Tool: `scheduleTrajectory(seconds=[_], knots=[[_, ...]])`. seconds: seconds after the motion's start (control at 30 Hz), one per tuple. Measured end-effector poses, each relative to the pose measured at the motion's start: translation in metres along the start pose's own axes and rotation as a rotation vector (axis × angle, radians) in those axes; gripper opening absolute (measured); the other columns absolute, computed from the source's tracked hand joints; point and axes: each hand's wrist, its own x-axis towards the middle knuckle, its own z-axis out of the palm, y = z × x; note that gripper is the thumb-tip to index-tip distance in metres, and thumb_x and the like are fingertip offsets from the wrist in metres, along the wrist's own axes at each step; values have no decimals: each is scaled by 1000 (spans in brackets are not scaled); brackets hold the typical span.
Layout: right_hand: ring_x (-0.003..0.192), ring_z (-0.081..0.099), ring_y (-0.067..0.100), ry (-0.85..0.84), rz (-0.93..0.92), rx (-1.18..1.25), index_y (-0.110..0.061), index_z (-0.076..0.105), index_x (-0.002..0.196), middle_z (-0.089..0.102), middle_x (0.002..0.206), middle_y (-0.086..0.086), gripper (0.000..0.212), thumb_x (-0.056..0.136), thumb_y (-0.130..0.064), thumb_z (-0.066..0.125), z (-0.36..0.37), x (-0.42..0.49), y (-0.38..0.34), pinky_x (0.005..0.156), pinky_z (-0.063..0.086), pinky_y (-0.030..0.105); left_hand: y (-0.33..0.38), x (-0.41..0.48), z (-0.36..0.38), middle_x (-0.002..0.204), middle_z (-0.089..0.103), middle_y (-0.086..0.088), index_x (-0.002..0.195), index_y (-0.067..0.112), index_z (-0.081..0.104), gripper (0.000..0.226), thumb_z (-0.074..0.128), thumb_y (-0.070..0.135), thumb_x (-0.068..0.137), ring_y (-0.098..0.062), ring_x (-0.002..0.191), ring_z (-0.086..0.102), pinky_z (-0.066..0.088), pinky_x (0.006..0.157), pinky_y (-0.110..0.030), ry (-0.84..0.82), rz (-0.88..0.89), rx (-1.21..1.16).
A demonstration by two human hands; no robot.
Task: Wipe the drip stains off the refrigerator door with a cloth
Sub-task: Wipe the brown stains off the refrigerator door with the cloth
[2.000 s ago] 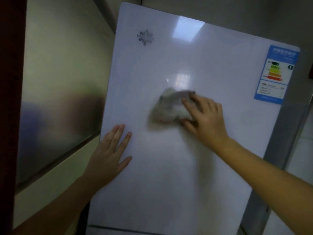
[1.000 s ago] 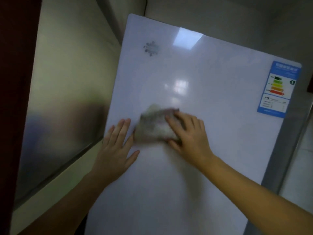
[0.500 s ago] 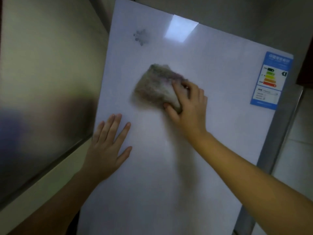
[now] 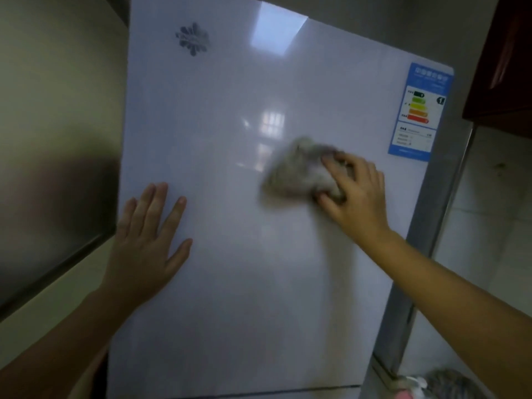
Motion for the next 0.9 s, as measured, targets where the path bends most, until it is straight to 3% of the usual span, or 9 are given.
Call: scheduleTrajectory(seconds=[0.1, 0.17, 0.37, 0.4, 0.5, 0.57, 0.7, 0.9], knots=[[116, 51, 34, 94, 128, 63, -23, 57, 144, 56, 132, 14, 62, 87, -45, 66, 7, 66, -27, 90, 38, 39, 1, 0, 2, 166, 22, -22, 155, 5, 38, 69, 42, 46, 99, -39, 156, 20, 12, 128, -53, 12, -5, 4], [116, 52, 36, 114, 120, 90, -23, 58, 143, 55, 133, 14, 63, 86, -46, 66, 17, 97, -56, 89, 37, 38, 0, 0, 2, 166, 23, -22, 155, 6, 39, 69, 43, 46, 99, -39, 155, 21, 15, 127, -54, 16, -3, 5], [109, 59, 36, 1, -405, 3, -17, 65, 135, 63, 130, 16, 60, 82, -46, 70, 35, 106, -113, 82, 37, 40, -3, 1, 3, 165, 26, -23, 156, 8, 38, 68, 43, 48, 100, -38, 155, 23, 19, 126, -56, 10, -4, 6], [108, 59, 36, 21, -369, 0, -18, 65, 134, 63, 129, 15, 59, 82, -46, 70, 33, 111, -108, 82, 38, 40, -3, 1, 3, 166, 25, -22, 157, 9, 36, 69, 43, 48, 101, -38, 155, 23, 19, 126, -56, 5, -2, 3], [113, 54, 35, 99, -23, 79, -21, 60, 140, 58, 132, 14, 61, 85, -46, 68, 31, 112, -100, 85, 39, 39, -2, 0, 2, 167, 22, -20, 158, 10, 32, 69, 43, 48, 101, -38, 155, 21, 17, 127, -55, 6, -2, -9], [115, 51, 34, 83, 7, 99, -20, 58, 143, 57, 134, 16, 63, 85, -44, 70, 38, 82, -113, 85, 38, 39, -1, 1, 2, 167, 22, -20, 158, 10, 33, 69, 43, 47, 100, -37, 156, 20, 15, 127, -54, 2, -9, -16], [117, 54, 36, -34, -200, 144, -17, 61, 142, 59, 136, 19, 59, 89, -42, 74, 53, -29, -128, 87, 40, 42, -3, 1, 1, 165, 23, -25, 157, 7, 30, 69, 38, 48, 102, -39, 155, 20, 15, 127, -55, -9, 23, 8], [116, 58, 33, -225, -274, 203, -21, 64, 138, 61, 134, 14, 54, 88, -26, 82, 70, -207, -146, 90, 40, 41, -2, -3, -2, 167, 19, -25, 160, 9, 26, 68, 39, 48, 106, -41, 156, 16, 10, 128, -54, -71, -5, 50]])
